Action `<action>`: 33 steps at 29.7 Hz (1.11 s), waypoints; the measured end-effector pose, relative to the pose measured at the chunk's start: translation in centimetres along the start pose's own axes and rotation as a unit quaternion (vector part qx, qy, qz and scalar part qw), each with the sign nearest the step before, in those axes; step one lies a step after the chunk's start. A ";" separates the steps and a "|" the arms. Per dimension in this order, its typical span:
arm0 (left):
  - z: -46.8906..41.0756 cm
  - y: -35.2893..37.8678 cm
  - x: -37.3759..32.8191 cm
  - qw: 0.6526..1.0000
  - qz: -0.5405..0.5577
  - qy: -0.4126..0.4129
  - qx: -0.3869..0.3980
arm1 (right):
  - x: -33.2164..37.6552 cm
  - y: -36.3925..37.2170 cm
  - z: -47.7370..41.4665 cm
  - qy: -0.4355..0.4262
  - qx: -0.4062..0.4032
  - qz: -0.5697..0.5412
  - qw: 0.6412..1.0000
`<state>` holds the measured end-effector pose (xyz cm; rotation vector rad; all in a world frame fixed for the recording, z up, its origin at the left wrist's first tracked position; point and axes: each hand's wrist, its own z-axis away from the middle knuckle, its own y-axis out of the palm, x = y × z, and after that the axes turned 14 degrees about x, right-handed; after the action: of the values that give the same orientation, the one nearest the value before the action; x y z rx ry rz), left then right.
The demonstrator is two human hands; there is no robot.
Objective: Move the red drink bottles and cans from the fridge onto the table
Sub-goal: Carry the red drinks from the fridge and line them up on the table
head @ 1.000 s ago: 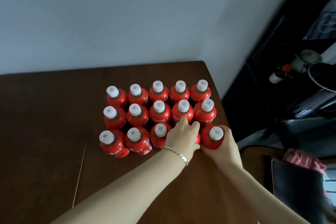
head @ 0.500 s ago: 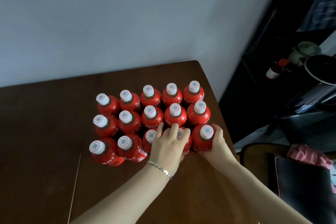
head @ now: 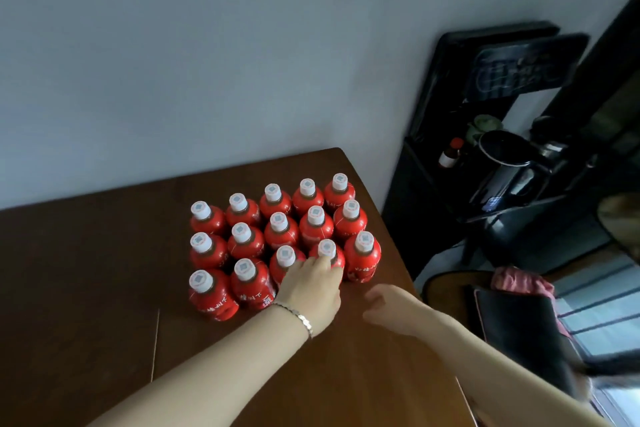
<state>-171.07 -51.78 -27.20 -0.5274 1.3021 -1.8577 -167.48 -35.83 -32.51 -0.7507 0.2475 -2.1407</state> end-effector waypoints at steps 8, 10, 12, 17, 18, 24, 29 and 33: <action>6.4 -0.6 -0.5 0.979 0.142 0.047 0.137 | -0.4 5.5 11.2 0.068 -0.090 0.052 0.992; 7.8 -1.1 -2.3 0.977 0.129 0.090 0.143 | -1.3 7.5 14.4 0.091 -0.114 0.043 0.988; 9.6 -1.7 -5.1 0.978 0.072 0.136 0.139 | -2.6 9.5 17.9 0.121 -0.144 0.039 0.981; 14.5 -2.0 -15.4 0.942 -0.139 0.297 0.067 | -6.8 16.1 29.2 0.200 -0.210 -0.048 0.956; 15.6 -1.8 -17.8 0.933 -0.145 0.324 0.064 | -7.7 17.7 31.8 0.220 -0.222 -0.066 0.947; 25.7 1.0 -34.6 0.844 -0.187 0.497 0.070 | -15.2 29.9 47.4 0.352 -0.318 -0.175 0.863; 39.2 4.7 -48.6 0.765 -0.199 0.608 0.072 | -19.0 43.3 61.9 0.464 -0.363 -0.237 0.772; 52.5 7.8 -59.0 0.689 -0.199 0.694 0.062 | -21.4 54.3 73.5 0.550 -0.395 -0.271 0.684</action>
<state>-95.45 -37.10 -8.10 1.0530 1.9833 -2.7861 -78.37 -47.80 -5.39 0.2483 1.8801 -2.7959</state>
